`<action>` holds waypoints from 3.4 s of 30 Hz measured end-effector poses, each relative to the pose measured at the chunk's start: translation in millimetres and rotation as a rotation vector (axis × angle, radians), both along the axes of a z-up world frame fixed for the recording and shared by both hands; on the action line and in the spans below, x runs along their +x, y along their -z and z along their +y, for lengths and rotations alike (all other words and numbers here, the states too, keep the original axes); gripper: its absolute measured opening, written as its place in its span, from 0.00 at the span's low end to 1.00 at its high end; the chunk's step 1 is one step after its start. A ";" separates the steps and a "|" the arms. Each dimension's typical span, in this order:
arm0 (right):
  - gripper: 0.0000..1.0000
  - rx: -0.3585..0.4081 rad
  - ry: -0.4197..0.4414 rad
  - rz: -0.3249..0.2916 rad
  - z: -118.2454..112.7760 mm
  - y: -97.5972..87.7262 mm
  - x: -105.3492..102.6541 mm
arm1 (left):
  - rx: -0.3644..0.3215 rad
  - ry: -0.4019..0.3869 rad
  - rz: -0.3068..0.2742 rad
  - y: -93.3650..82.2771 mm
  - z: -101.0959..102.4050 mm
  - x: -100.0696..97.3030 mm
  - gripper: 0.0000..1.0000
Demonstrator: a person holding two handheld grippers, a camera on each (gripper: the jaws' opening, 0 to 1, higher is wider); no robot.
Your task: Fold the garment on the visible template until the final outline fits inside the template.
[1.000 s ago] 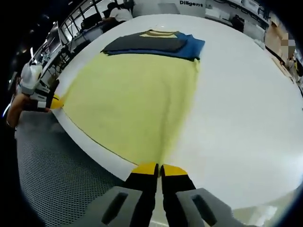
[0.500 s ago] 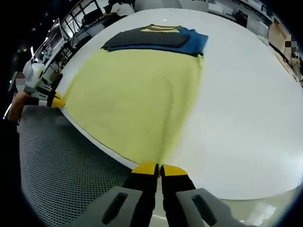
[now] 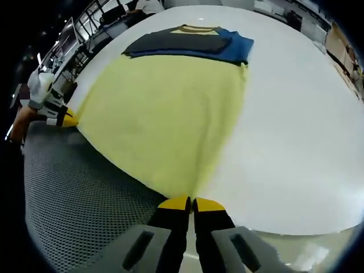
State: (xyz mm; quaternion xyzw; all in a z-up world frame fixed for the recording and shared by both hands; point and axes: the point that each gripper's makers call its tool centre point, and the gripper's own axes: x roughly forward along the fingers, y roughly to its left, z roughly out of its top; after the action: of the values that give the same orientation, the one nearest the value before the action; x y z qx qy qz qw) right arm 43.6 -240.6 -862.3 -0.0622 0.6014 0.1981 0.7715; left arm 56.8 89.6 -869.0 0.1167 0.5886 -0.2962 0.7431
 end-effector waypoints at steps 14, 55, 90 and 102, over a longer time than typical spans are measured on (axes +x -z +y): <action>0.00 0.000 -0.007 0.027 0.5 1.4 -8.7 | 0.003 0.025 0.026 0.5 -5.2 -11.0 0.02; 0.00 0.142 0.121 -0.223 -2.9 -87.3 64.3 | -0.185 -0.233 -0.271 -84.4 2.2 71.5 0.02; 0.00 0.117 0.095 -0.482 -1.9 -157.9 214.6 | -0.201 -0.234 -0.493 -150.5 0.4 211.3 0.02; 0.00 0.125 0.137 -0.541 -2.5 -170.6 268.8 | -0.235 -0.263 -0.529 -164.2 2.6 275.6 0.02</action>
State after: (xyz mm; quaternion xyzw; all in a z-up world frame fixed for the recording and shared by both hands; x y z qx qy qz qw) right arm 312.3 -243.1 -691.7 -0.0243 0.3631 0.1583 0.9179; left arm 332.5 92.3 -704.8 0.0262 0.3466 -0.2230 0.9108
